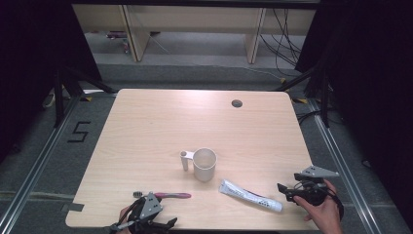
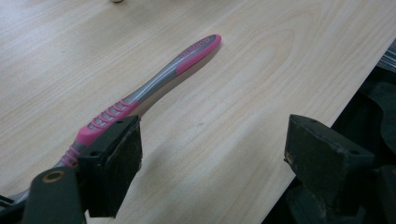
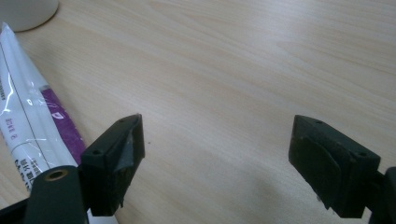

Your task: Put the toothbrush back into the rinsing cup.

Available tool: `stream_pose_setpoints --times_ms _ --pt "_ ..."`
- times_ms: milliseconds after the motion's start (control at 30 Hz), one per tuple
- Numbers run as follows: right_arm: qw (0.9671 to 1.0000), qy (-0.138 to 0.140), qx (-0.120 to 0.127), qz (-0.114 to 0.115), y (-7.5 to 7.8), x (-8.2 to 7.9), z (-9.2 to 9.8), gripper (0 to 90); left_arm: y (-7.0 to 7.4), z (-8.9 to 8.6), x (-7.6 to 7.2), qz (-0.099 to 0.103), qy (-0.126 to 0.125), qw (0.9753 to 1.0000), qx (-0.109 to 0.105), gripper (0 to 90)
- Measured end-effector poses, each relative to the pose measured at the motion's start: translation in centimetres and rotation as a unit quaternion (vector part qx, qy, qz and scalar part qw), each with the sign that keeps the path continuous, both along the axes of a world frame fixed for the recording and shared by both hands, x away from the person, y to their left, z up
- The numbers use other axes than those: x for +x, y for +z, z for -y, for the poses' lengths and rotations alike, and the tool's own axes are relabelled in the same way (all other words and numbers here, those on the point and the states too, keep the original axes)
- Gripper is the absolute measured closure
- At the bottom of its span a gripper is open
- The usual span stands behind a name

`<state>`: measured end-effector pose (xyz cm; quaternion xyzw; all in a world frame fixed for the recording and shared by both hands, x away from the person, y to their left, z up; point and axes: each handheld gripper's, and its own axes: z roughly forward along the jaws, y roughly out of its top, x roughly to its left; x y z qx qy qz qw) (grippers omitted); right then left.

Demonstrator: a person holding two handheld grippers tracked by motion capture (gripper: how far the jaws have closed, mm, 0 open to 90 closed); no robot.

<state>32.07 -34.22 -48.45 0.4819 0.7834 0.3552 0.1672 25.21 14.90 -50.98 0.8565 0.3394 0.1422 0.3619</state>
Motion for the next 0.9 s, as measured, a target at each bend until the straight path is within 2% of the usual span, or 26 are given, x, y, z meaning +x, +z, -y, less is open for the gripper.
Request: stream_pose_setpoints --times_ms 233,267,300,433,500,533,600,667,700,733,900 --pt "1.0000 0.003 -0.003 0.006 0.0 0.0 -0.1 19.2 0.1 -0.1 0.0 0.002 0.003 1.0000 0.001 19.0" --pt "0.9996 0.010 -0.018 0.018 0.0 0.1 0.1 19.3 0.1 -0.1 0.0 0.003 0.006 1.0000 -0.001 19.1" --pt "0.9995 0.015 -0.019 0.021 0.0 0.2 0.2 19.4 0.1 0.0 0.0 0.003 0.006 0.9999 -0.014 19.2" --pt "0.9996 0.010 -0.020 0.019 0.0 0.2 0.2 19.5 0.4 -0.4 0.1 0.008 0.011 0.9999 -0.007 19.6" --pt "0.9996 0.011 -0.019 0.018 0.0 0.2 0.2 19.8 0.7 -0.6 0.2 0.007 0.016 0.9996 -0.022 22.2" --pt "0.9993 0.026 -0.015 0.023 -0.1 0.4 0.2 19.9 0.8 -0.8 0.3 0.013 0.021 0.9994 -0.024 22.1" --pt "0.9996 0.014 -0.022 0.014 0.0 0.2 0.1 20.1 1.1 -1.2 0.6 0.029 0.026 0.9992 -0.011 22.2" --pt "0.9997 0.019 -0.015 0.010 -0.1 0.3 0.1 20.4 1.4 -1.5 1.2 0.034 0.030 0.9990 -0.005 23.5" --pt "0.9995 0.019 -0.019 0.013 -0.1 0.3 0.1 20.6 1.5 -1.6 1.5 0.029 0.031 0.9991 -0.005 23.6" --pt "0.9999 0.012 -0.006 -0.002 -0.1 0.1 -0.2 20.6 1.6 -1.7 1.8 0.032 0.031 0.9990 -0.001 24.0" --pt "0.9999 0.012 -0.008 -0.002 -0.1 0.2 -0.1 20.9 2.6 -1.6 2.9 0.034 0.021 0.9992 0.006 29.5"
